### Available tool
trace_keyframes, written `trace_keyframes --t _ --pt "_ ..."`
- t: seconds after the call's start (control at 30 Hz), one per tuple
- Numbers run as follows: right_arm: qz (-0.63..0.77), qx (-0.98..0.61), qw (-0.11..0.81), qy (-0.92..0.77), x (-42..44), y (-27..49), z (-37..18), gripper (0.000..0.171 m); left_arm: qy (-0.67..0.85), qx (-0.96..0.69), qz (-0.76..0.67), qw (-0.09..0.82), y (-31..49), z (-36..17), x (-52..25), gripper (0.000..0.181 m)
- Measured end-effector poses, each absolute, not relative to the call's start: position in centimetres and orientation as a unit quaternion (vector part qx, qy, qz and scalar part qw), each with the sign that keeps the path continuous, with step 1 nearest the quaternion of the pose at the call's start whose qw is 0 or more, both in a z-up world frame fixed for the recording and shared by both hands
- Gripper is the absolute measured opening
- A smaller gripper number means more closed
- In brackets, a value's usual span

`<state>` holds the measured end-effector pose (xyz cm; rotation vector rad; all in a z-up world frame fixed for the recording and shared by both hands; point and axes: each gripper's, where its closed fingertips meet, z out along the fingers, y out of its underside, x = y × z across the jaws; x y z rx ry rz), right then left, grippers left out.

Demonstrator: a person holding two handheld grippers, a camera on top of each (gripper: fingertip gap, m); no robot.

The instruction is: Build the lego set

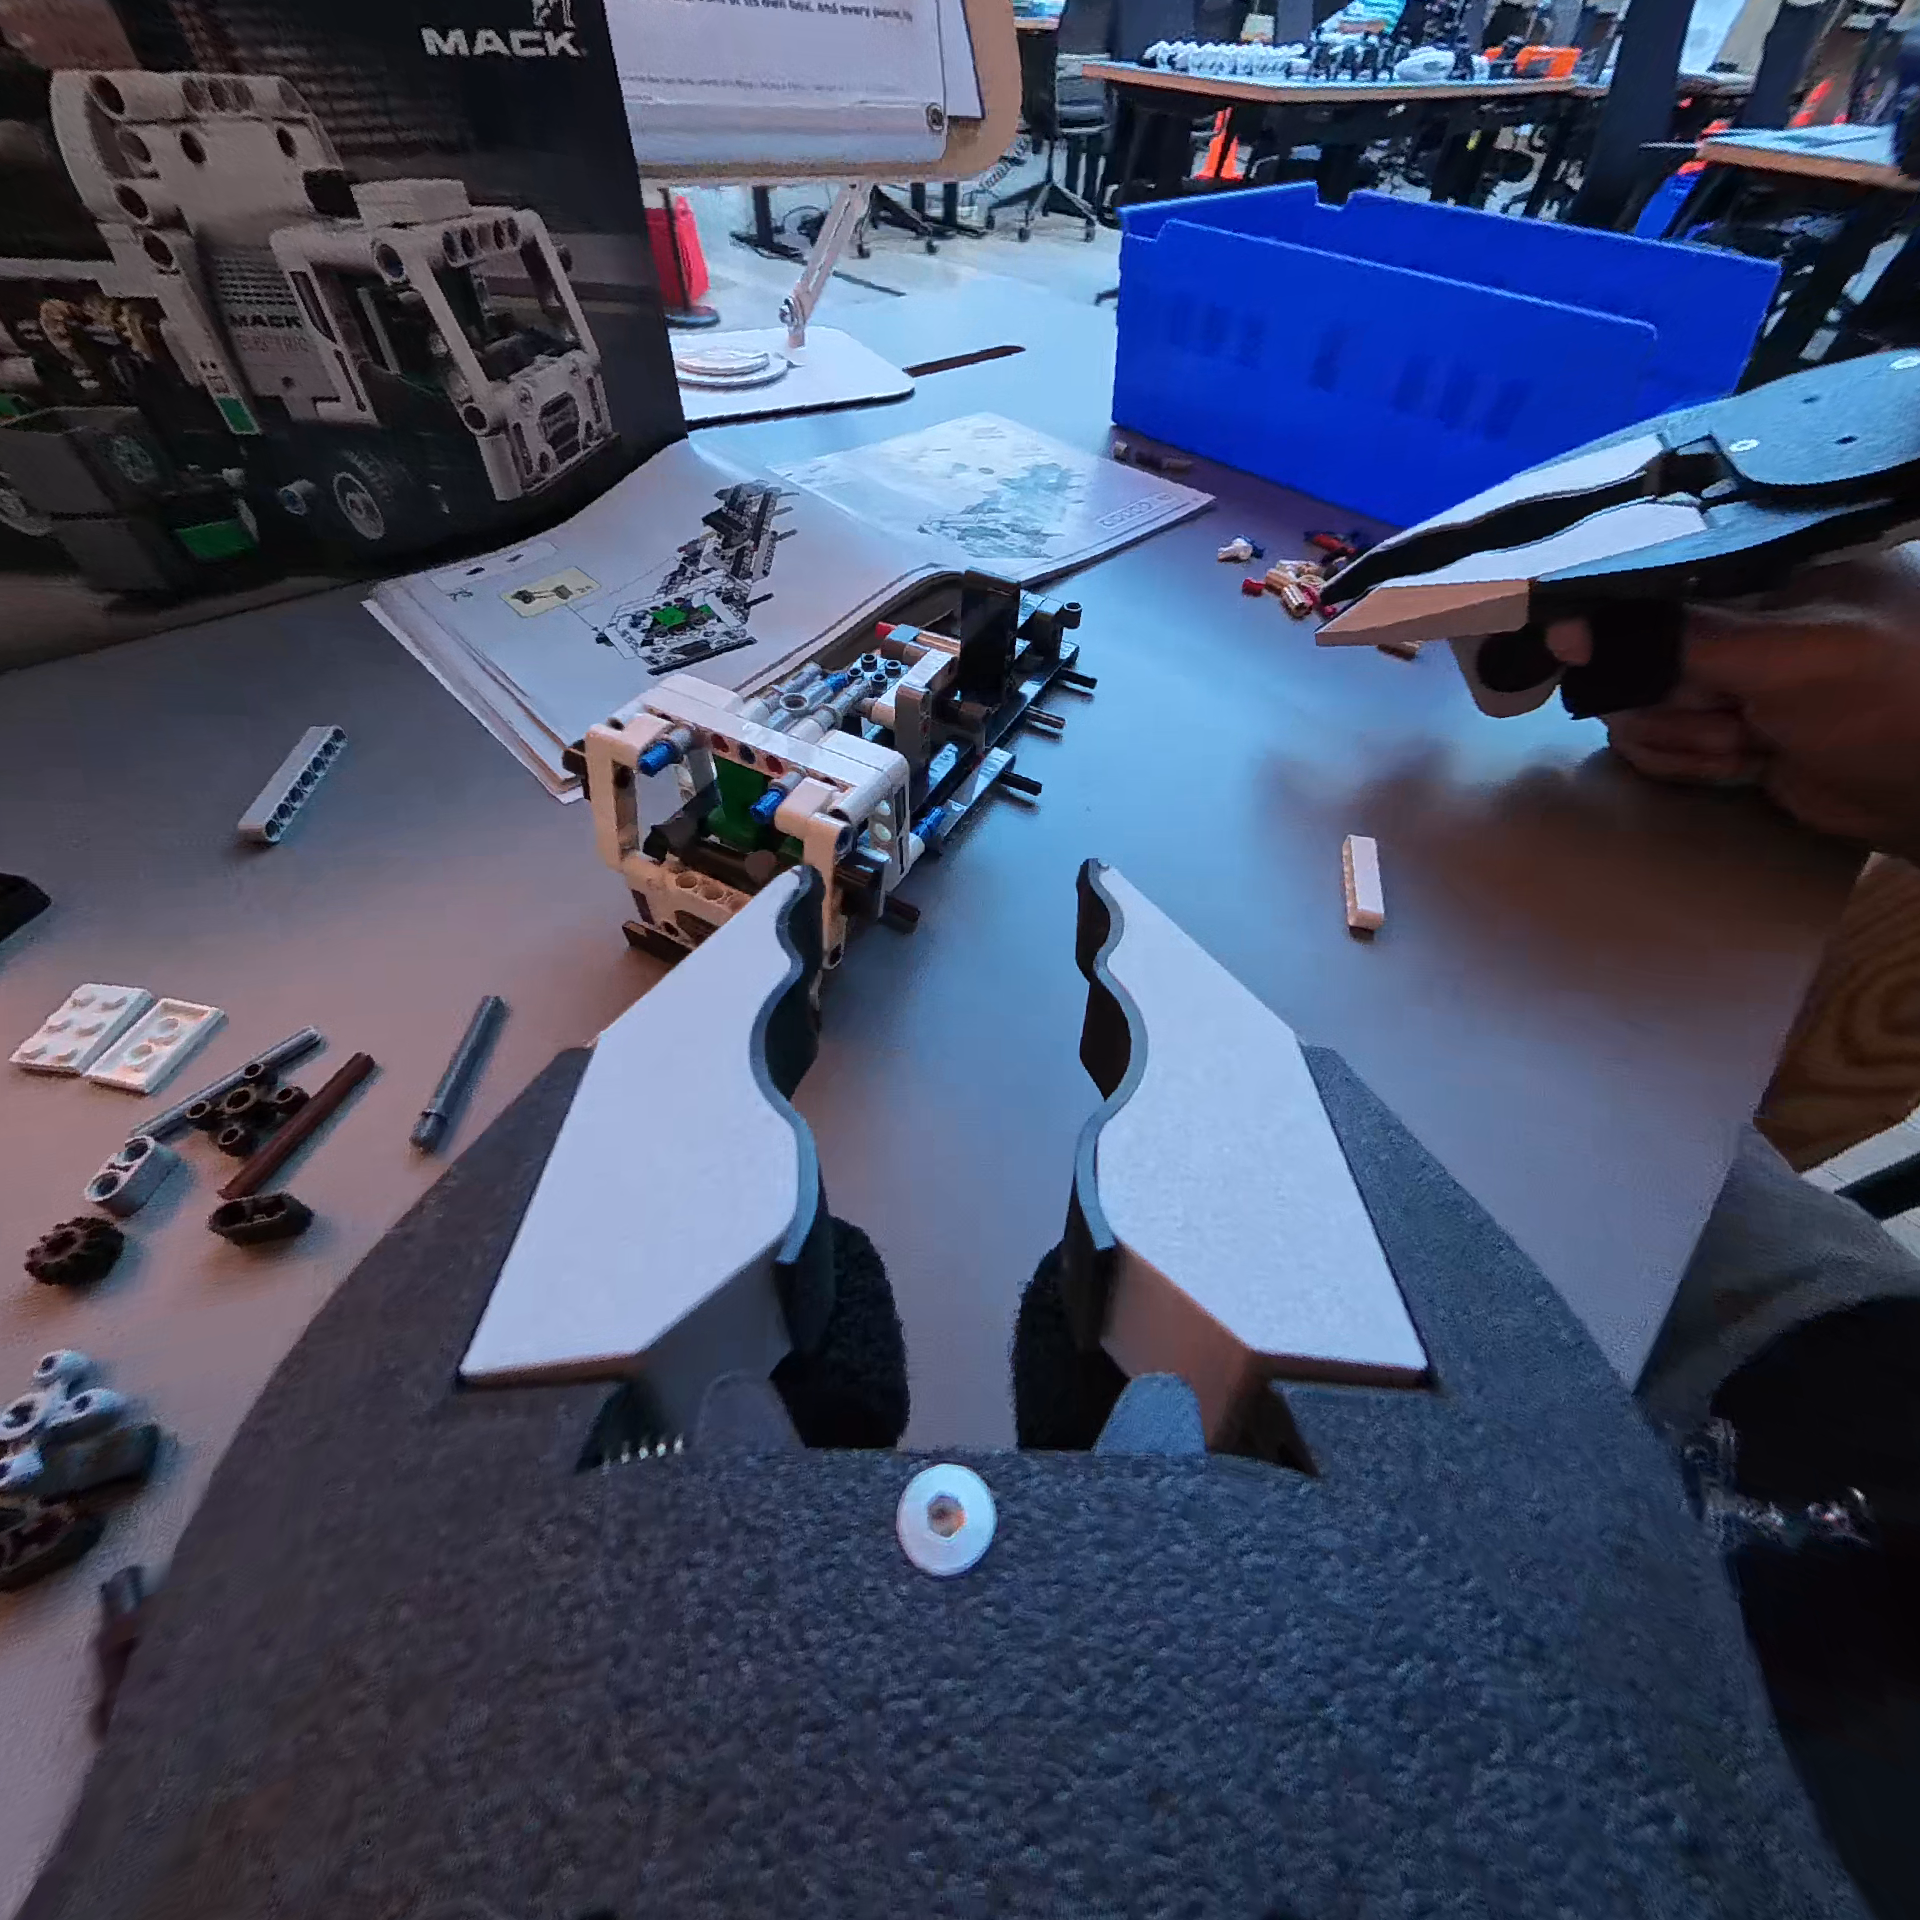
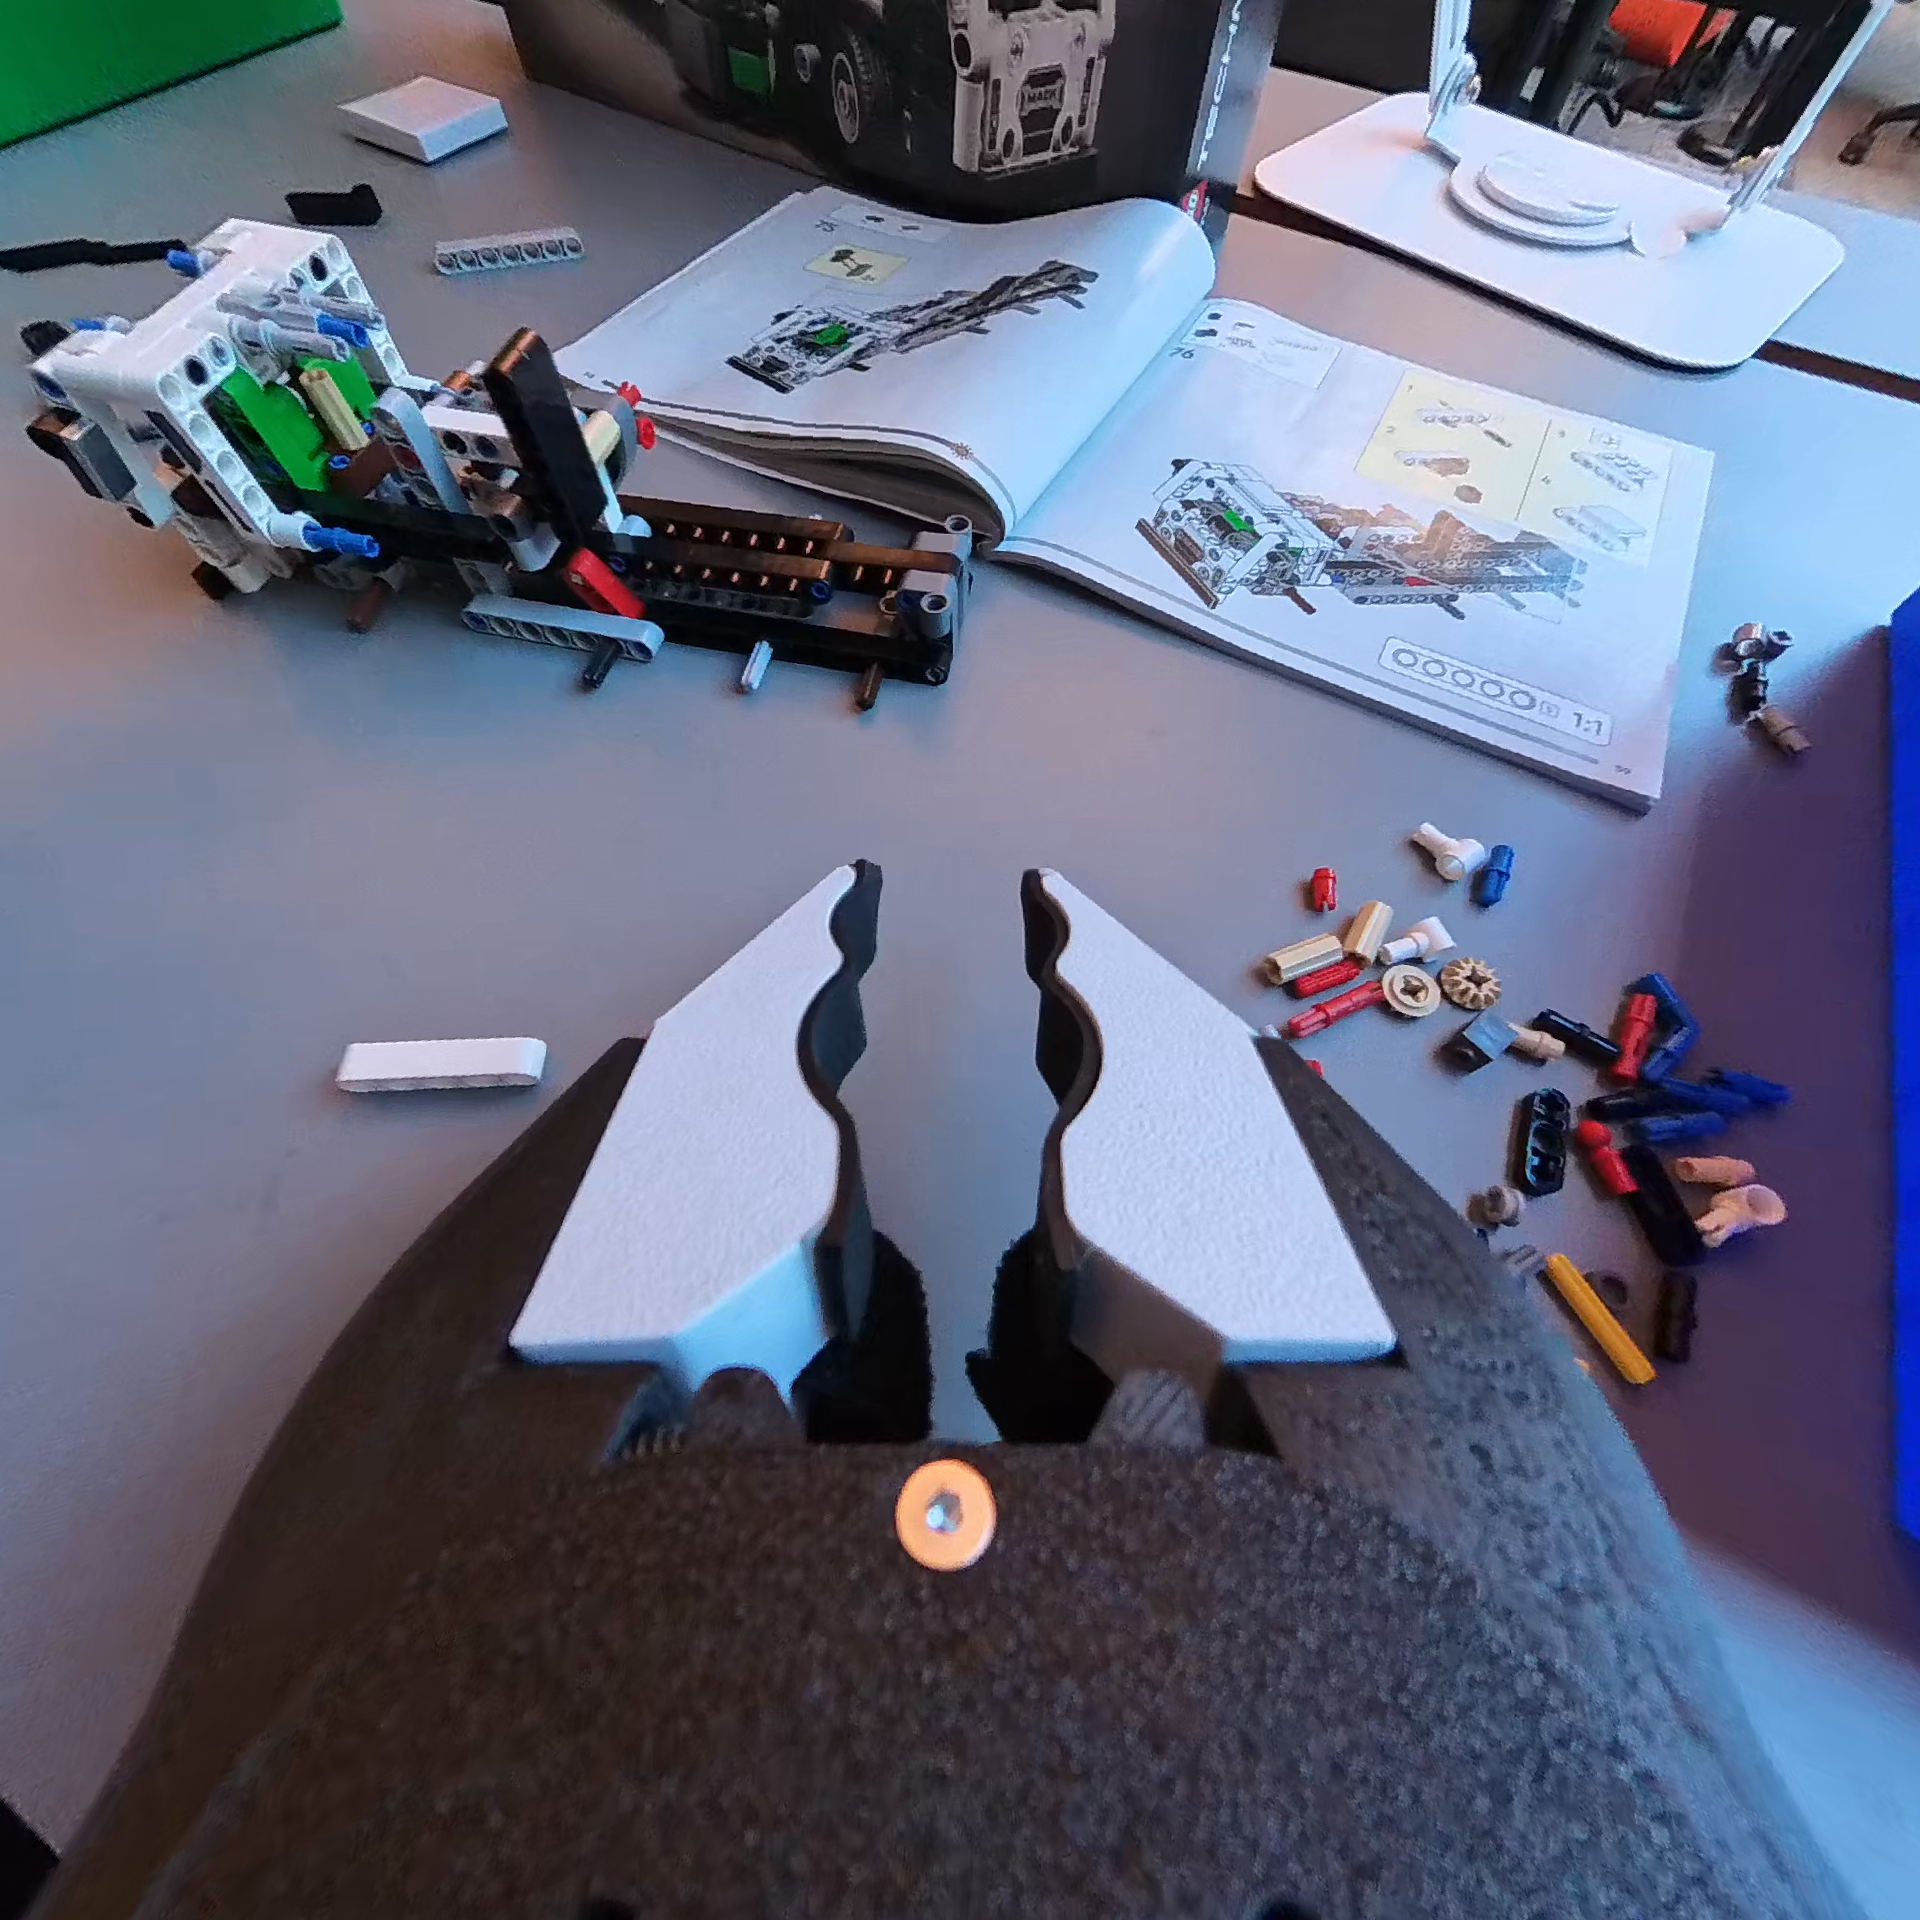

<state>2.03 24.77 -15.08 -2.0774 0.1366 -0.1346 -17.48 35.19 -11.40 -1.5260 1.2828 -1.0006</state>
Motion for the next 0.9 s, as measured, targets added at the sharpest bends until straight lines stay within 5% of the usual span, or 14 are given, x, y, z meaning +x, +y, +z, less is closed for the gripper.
trace_keyframes --t 0.47,0.9 --pt "-0.042 -0.817 0.562 0.125 4.6 22.6 -13.0 0.020 0.545 -0.651 -0.319 0.421 35.6 -14.3 -15.5 0.056" --pt "-0.177 -0.847 0.430 0.258 14.7 14.8 -16.4 0.009 0.531 -0.634 -0.350 0.440 35.5 -13.0 -15.7 0.054"
